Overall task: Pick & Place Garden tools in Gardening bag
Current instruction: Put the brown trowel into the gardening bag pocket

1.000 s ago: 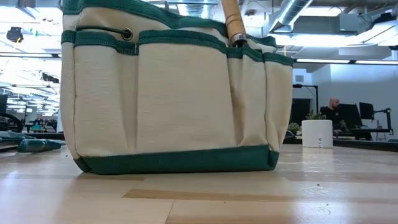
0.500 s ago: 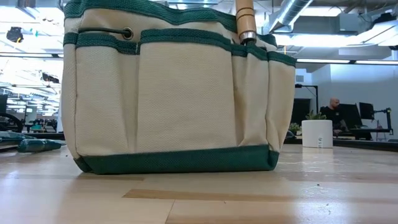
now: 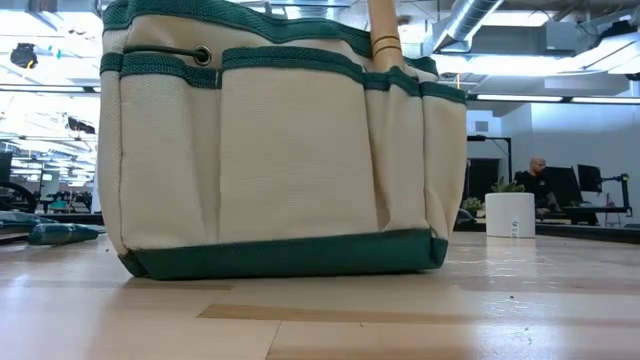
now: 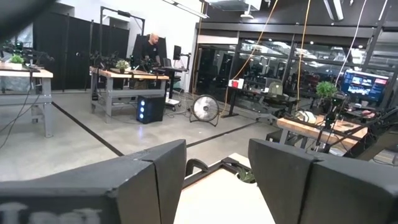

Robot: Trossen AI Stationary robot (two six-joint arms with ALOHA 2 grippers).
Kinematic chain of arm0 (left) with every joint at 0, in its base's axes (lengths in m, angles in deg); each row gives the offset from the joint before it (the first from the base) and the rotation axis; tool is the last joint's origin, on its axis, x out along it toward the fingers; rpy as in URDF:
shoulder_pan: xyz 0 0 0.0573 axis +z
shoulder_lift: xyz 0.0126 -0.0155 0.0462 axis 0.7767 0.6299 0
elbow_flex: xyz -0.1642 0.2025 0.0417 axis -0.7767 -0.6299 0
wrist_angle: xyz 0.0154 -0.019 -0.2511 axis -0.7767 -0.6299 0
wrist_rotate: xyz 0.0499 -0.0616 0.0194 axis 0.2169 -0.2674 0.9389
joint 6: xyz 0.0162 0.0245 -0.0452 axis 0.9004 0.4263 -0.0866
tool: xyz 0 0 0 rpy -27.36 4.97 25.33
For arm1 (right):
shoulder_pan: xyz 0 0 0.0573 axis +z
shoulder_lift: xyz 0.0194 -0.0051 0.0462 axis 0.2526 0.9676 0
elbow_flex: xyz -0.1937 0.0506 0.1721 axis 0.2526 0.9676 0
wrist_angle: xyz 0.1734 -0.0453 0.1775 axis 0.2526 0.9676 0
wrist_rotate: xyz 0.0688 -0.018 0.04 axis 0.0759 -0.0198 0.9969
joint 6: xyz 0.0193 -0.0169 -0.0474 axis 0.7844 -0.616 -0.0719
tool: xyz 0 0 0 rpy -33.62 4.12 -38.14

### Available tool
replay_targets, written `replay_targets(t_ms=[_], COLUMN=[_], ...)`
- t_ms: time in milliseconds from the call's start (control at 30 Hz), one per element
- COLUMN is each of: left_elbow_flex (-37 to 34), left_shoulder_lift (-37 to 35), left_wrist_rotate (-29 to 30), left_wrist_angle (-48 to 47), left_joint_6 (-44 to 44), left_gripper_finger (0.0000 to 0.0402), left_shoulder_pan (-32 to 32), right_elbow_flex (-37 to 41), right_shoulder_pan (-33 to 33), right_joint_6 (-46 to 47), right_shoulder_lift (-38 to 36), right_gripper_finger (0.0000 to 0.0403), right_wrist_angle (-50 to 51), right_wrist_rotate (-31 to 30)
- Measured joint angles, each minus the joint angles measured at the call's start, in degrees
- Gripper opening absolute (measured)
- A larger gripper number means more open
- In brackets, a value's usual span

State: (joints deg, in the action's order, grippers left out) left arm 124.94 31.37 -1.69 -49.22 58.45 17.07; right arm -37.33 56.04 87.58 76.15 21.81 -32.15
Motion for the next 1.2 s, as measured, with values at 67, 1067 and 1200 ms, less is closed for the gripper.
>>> replay_targets(t_ms=[67,1067,1200], left_elbow_flex=[0.0,16.77,22.03], left_shoulder_lift=[-0.02,18.34,22.29], left_wrist_rotate=[0.01,-45.79,-49.52], left_wrist_angle=[0.09,-24.03,-36.51], left_joint_6=[0.0,-24.63,-26.86], left_gripper_finger=[0.0164,0.0164,0.0165], left_shoulder_pan=[0.0,23.98,31.88], right_elbow_flex=[-1.96,-9.16,-9.16], right_shoulder_pan=[-0.15,-4.53,-6.94], right_joint_6=[-2.76,-7.64,-6.53], right_shoulder_lift=[-0.59,-22.74,-22.83], right_gripper_finger=[0.0006,0.0187,0.0183], right_wrist_angle=[0.41,29.67,32.9], right_wrist_rotate=[0.18,3.17,3.15])
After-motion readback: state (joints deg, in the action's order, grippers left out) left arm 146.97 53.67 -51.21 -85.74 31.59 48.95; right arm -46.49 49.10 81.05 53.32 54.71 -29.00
